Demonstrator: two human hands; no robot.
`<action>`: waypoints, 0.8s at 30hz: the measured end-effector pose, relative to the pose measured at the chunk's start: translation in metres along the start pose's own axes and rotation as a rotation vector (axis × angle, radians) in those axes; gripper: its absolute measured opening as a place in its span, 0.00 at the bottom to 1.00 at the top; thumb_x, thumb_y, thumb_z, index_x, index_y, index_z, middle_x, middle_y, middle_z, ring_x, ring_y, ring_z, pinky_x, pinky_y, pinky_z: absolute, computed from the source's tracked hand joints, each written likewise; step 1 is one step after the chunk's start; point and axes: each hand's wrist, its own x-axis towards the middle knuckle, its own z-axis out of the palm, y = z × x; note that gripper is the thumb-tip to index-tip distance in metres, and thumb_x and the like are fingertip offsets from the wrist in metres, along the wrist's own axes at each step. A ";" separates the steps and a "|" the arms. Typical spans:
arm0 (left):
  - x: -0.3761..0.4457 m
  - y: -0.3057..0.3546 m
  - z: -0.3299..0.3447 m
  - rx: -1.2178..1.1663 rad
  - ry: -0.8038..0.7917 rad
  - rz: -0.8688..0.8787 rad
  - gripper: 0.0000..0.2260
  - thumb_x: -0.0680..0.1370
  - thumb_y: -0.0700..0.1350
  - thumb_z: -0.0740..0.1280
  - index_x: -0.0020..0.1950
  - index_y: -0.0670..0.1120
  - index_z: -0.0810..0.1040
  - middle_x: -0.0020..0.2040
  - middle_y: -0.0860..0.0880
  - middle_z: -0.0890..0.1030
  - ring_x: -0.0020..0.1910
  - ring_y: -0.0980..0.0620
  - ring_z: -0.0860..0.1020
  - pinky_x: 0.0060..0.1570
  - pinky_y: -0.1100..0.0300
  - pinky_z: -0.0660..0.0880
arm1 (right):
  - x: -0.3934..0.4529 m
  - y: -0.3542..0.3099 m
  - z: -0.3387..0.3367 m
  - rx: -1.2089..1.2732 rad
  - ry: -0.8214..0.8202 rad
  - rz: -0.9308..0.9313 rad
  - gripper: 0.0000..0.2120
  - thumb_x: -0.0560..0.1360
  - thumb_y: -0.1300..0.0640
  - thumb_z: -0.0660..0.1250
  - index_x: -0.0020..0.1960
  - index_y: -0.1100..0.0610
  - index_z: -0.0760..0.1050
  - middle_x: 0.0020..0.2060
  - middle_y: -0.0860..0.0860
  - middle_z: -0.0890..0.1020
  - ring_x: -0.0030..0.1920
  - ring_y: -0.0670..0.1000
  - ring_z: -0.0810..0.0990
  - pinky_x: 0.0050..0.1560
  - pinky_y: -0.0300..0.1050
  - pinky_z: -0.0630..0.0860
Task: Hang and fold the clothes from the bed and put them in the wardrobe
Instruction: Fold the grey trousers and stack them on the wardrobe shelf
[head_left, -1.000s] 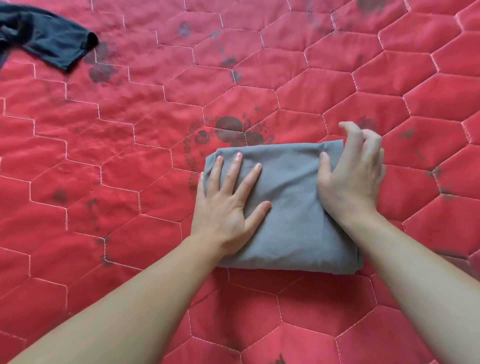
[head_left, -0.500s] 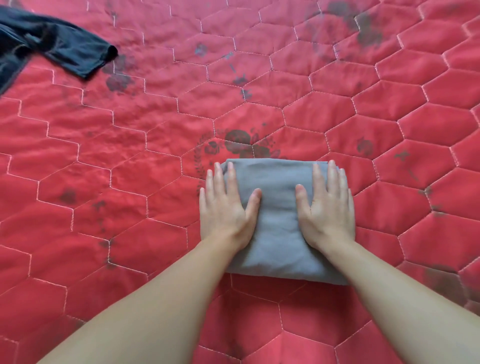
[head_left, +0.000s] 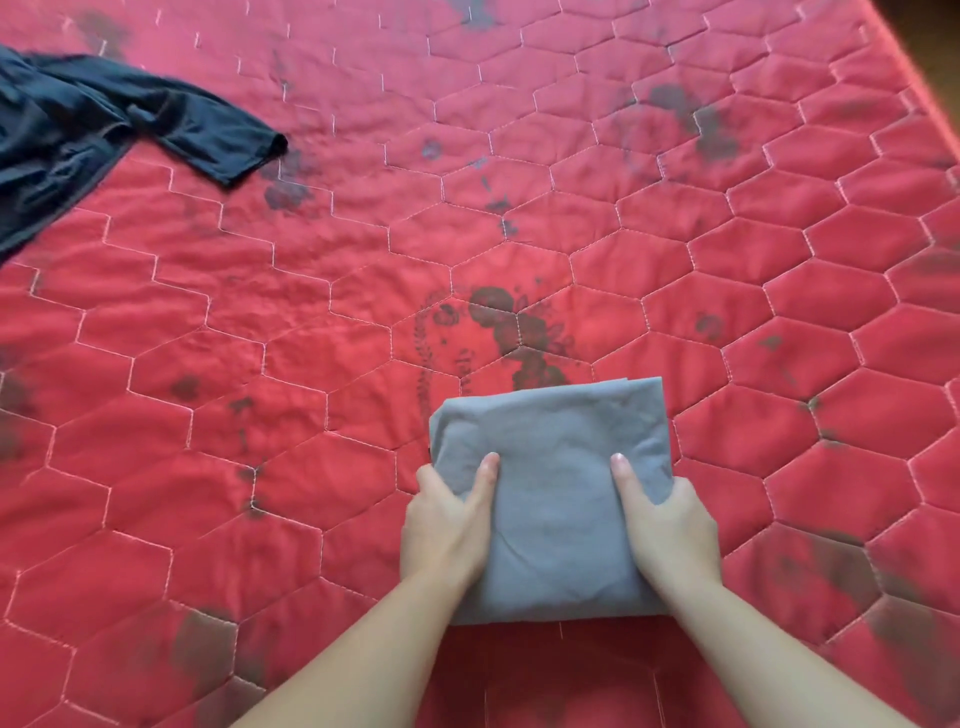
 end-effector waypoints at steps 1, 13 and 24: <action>0.000 -0.002 -0.003 -0.031 -0.027 -0.028 0.26 0.72 0.71 0.60 0.54 0.49 0.68 0.56 0.44 0.79 0.57 0.42 0.77 0.48 0.54 0.68 | -0.002 0.003 -0.002 0.015 -0.030 0.007 0.30 0.69 0.27 0.59 0.48 0.54 0.74 0.46 0.53 0.80 0.51 0.59 0.78 0.47 0.52 0.71; -0.011 -0.044 -0.031 -0.414 -0.370 -0.381 0.44 0.49 0.75 0.74 0.53 0.46 0.82 0.44 0.50 0.86 0.43 0.48 0.85 0.47 0.54 0.80 | -0.036 0.022 -0.007 0.217 -0.252 0.107 0.32 0.63 0.24 0.64 0.39 0.54 0.83 0.37 0.47 0.85 0.41 0.50 0.83 0.43 0.48 0.76; -0.048 -0.045 -0.094 -0.705 -0.373 -0.333 0.48 0.47 0.74 0.76 0.58 0.43 0.81 0.48 0.45 0.86 0.46 0.43 0.85 0.54 0.45 0.80 | -0.098 -0.044 -0.029 0.479 -0.369 -0.095 0.20 0.64 0.31 0.70 0.39 0.48 0.84 0.36 0.47 0.86 0.35 0.48 0.85 0.31 0.39 0.77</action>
